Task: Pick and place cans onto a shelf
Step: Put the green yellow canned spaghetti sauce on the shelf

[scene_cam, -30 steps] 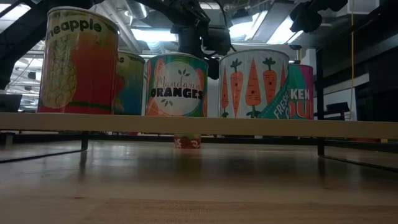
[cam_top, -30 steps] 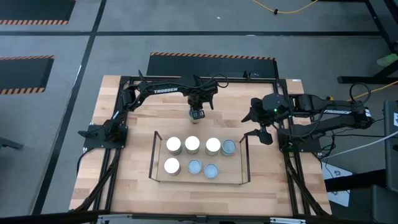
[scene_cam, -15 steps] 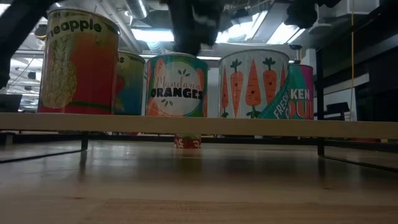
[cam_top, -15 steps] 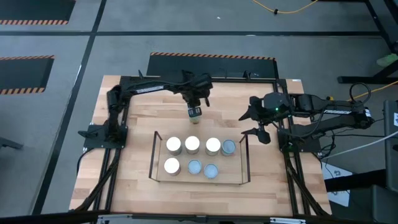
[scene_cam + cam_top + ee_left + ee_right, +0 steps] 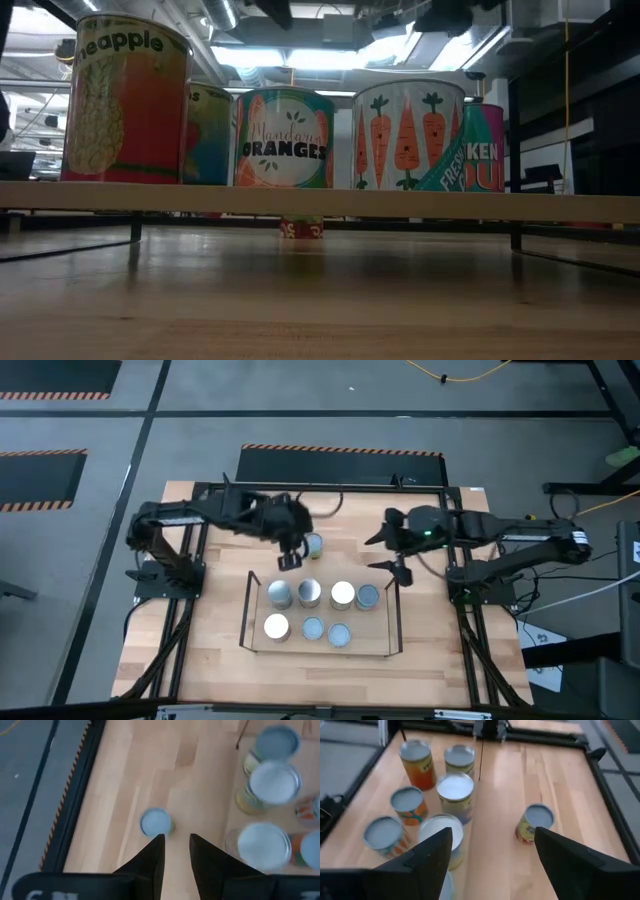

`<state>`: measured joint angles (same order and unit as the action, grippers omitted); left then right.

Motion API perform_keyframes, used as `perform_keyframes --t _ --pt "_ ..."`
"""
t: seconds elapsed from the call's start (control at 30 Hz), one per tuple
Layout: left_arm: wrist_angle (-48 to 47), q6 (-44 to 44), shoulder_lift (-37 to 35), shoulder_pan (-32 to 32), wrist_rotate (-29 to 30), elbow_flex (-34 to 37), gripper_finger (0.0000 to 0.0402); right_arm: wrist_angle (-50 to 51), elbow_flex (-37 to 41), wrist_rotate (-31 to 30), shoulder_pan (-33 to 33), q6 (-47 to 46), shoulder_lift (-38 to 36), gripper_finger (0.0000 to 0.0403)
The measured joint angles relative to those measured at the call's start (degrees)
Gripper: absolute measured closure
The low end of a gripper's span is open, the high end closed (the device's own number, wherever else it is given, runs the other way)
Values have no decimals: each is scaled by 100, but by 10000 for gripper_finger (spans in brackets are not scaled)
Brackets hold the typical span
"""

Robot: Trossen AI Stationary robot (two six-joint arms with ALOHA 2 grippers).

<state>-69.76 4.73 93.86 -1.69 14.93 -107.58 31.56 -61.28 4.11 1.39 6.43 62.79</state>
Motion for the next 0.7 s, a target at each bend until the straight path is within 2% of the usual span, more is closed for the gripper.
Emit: perform_keyframes --t 0.27,0.47,0.7 --pt "31 660 -203 748 386 1168 319 117 -686 -1 17 840 1366 115" --pt "416 760 -206 1124 575 1984 319 157 -1312 -4 269 1577 2231 115" --pt "599 1110 -206 1413 729 2338 319 159 -1728 -12 740 2411 2917 115"
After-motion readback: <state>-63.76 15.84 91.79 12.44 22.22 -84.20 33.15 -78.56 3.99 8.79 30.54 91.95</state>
